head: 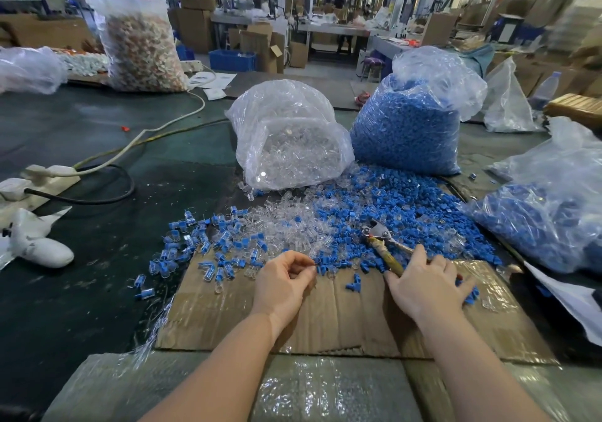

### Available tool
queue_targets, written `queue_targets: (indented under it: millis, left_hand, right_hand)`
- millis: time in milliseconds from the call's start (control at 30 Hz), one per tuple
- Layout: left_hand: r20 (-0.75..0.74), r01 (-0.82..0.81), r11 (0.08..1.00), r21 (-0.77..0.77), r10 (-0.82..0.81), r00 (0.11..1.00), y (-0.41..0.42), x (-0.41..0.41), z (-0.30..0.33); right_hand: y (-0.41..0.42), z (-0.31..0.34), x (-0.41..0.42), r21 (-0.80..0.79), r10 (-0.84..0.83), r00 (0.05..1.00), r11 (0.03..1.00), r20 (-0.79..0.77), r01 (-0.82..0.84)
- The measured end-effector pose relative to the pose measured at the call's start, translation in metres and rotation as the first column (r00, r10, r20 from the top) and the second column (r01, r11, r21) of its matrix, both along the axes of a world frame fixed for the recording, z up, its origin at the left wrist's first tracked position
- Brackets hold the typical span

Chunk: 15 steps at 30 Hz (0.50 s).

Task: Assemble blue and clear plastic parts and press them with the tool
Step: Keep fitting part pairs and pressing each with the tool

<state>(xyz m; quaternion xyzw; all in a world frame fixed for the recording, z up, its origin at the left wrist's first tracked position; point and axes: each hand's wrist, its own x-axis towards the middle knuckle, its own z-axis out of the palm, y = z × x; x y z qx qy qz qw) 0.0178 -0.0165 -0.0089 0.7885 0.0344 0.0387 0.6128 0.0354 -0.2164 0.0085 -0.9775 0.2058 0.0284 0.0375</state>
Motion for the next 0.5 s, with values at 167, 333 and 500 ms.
queue_targets:
  millis: [167, 333, 500]
  left_hand:
    - [-0.082, 0.001, 0.982, -0.190, -0.017, 0.996, 0.002, 0.004, 0.006]
    - [-0.130, -0.046, 0.953, -0.299, 0.007, 0.992, 0.003, 0.007, 0.011]
    - [-0.164, -0.119, 0.909, -0.399, 0.057, 0.985, 0.002, 0.019, 0.026]
  right_hand:
    - [0.003, 0.007, 0.002, -0.076, 0.062, 0.997, 0.995, 0.034, -0.059]
    - [0.010, 0.018, -0.001, -0.062, 0.089, 0.990, 0.995, 0.113, -0.082]
    - [0.022, 0.037, -0.003, 0.127, 0.285, 0.951, 0.946, 0.116, -0.299]
